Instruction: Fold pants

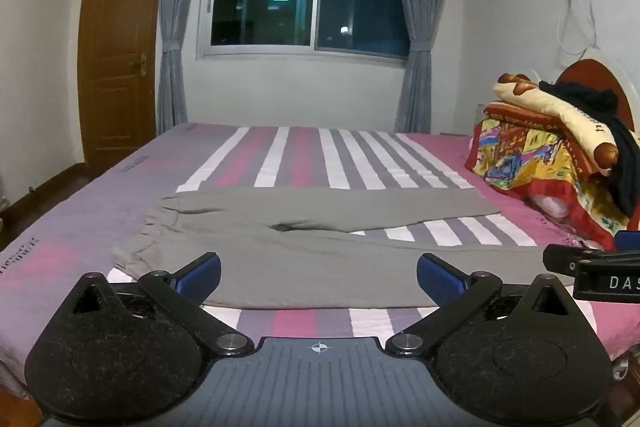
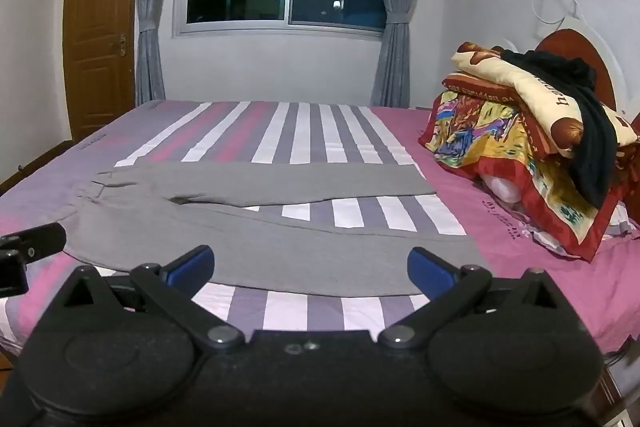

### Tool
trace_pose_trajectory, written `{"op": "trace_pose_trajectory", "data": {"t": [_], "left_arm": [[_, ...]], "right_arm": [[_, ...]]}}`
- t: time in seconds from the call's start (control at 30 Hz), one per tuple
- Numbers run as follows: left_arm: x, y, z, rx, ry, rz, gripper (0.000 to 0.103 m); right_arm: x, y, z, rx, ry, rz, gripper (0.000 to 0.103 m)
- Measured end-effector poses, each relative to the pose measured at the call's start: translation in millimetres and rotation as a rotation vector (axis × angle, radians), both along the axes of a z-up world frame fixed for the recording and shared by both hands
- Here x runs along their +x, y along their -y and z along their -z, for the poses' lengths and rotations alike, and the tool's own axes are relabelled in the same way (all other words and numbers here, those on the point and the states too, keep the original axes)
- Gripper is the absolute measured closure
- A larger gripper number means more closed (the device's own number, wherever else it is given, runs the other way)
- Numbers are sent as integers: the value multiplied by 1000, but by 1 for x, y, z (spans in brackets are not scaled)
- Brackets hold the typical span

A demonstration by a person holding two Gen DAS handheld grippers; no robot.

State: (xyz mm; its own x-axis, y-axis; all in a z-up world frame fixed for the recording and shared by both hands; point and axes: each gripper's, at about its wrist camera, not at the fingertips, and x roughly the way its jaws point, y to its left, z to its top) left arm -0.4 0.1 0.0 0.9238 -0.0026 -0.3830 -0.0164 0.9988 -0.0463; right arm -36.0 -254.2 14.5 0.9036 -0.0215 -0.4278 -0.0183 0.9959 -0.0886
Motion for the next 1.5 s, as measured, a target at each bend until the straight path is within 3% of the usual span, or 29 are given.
{"op": "trace_pose_trajectory", "data": {"t": [1.5], "left_arm": [[-3, 2, 1, 10, 5, 4, 0]], "right_arm": [[-5, -5, 0, -5, 12, 16, 0]]}}
